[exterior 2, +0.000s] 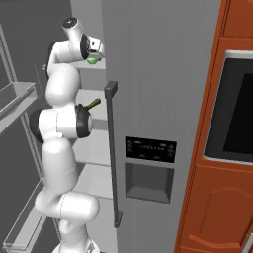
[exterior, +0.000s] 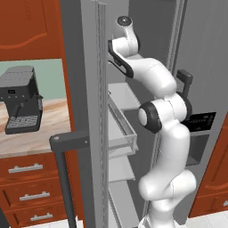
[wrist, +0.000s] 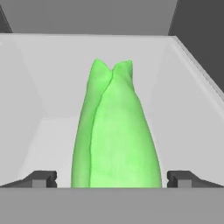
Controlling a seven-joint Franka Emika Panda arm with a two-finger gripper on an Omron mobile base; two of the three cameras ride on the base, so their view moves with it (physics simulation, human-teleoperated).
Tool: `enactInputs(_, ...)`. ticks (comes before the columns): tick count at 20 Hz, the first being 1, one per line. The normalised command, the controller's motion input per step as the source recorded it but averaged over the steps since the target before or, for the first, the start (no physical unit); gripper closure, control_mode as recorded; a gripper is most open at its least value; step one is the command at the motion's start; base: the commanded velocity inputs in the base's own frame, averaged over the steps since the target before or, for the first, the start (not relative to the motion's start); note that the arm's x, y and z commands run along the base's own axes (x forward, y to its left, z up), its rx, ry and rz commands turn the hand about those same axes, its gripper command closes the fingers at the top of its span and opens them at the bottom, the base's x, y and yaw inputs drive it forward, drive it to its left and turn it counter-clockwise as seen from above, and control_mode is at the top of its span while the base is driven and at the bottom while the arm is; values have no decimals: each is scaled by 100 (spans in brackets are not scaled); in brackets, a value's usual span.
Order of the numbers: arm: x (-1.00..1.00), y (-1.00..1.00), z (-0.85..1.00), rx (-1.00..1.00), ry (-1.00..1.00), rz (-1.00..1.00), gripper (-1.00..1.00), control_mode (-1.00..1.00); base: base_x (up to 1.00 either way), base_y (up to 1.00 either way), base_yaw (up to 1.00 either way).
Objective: Place the cold items (corn and squash) from the fridge in one tupperware on the dining counter. Place the warm items (hot dog and kebab skewer) in the stove area in another tupperware.
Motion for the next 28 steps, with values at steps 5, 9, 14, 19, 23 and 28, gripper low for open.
enactInputs(5, 0, 0, 0, 0, 2, 0, 100, -100, 0, 0, 0)
enactInputs(9, -3, 0, -9, 1, 0, 0, 100, -100, 0, 0, 0)
enactInputs(14, -38, 0, -18, 0, 0, 0, 100, -100, 0, 0, 0)
enactInputs(19, -32, 0, -26, 0, -7, 0, 100, -100, 0, 0, 0)
enactInputs(23, -21, 0, -16, 1, -44, 1, 100, -100, 0, 0, 0)
enactInputs(28, -23, 0, -4, 0, -40, 0, 100, -100, 0, 0, 0)
